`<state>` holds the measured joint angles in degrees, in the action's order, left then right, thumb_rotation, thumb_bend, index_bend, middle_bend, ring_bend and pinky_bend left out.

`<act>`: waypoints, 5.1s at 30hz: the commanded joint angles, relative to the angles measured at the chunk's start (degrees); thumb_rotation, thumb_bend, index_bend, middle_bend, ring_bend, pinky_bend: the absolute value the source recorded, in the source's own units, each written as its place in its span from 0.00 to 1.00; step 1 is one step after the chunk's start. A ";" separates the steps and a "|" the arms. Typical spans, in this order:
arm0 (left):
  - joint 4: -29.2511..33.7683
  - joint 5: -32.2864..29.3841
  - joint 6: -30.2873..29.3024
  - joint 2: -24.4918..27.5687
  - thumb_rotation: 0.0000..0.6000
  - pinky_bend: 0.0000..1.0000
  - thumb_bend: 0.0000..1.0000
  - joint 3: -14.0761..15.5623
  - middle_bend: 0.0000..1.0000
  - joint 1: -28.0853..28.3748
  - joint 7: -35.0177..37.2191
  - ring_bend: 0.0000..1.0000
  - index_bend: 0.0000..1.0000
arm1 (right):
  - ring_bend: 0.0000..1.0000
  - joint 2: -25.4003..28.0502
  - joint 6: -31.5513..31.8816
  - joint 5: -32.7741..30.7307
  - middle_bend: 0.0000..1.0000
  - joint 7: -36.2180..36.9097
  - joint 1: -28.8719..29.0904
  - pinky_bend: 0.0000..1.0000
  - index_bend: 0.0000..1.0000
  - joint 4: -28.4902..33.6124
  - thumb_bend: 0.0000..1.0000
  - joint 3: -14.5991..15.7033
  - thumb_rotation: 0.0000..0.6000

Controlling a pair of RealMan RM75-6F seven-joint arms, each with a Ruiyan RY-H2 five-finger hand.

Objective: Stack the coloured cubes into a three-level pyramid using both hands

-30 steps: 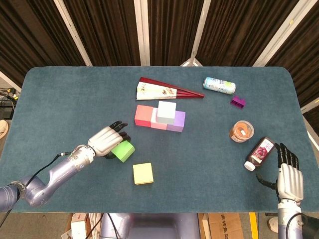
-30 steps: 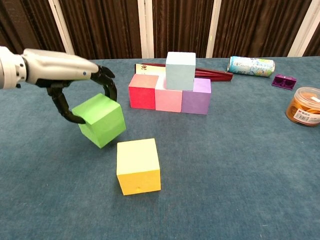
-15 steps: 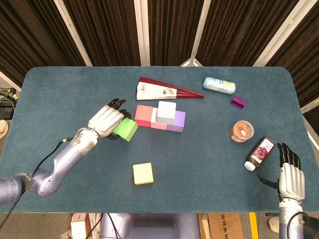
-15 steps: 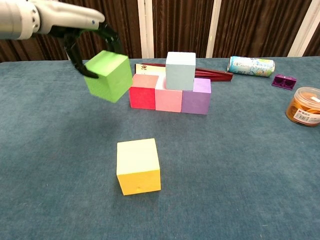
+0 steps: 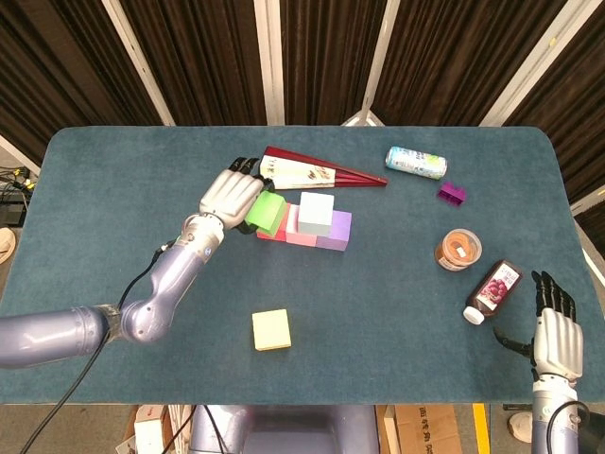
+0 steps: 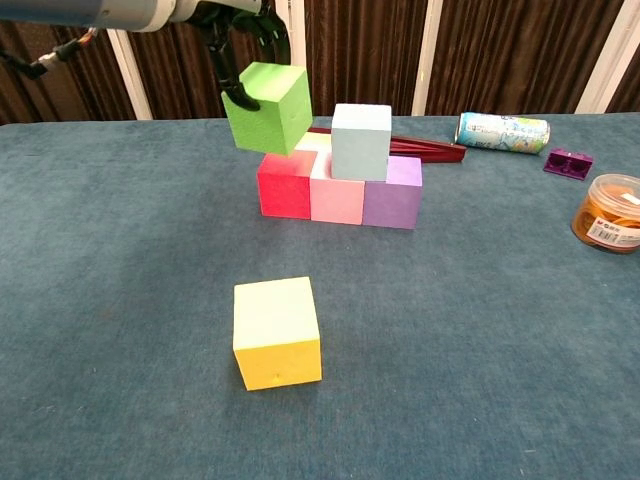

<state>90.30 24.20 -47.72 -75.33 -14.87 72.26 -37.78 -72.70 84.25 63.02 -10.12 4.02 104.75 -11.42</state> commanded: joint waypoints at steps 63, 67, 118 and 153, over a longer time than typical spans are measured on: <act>-14.42 -15.56 -4.09 -14.27 1.00 0.00 0.35 -0.80 0.32 9.31 -8.42 0.00 0.32 | 0.00 0.62 -0.46 -1.07 0.00 1.84 -0.06 0.00 0.00 -0.54 0.21 -0.88 1.00; -14.77 -15.67 -4.26 -14.57 1.00 0.00 0.34 -1.01 0.31 9.28 -8.75 0.00 0.32 | 0.00 0.61 -0.33 -1.21 0.00 1.79 -0.09 0.00 0.00 -0.48 0.21 -0.96 1.00; -15.36 -17.09 -6.26 -16.19 1.00 0.00 0.31 -3.13 0.28 9.12 -12.99 0.00 0.31 | 0.00 0.81 -0.62 -1.74 0.00 2.35 -0.02 0.00 0.00 -0.50 0.21 -1.23 1.00; -11.26 -19.12 -7.34 -13.50 1.00 0.00 0.30 -4.57 0.14 8.76 -14.88 0.00 0.12 | 0.00 0.95 -1.03 -2.39 0.00 2.53 0.11 0.00 0.00 -0.65 0.21 -1.40 1.00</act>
<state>78.73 5.03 -54.80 -89.15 -19.28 81.16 -52.83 -71.74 83.24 60.64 -7.58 4.12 104.11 -12.81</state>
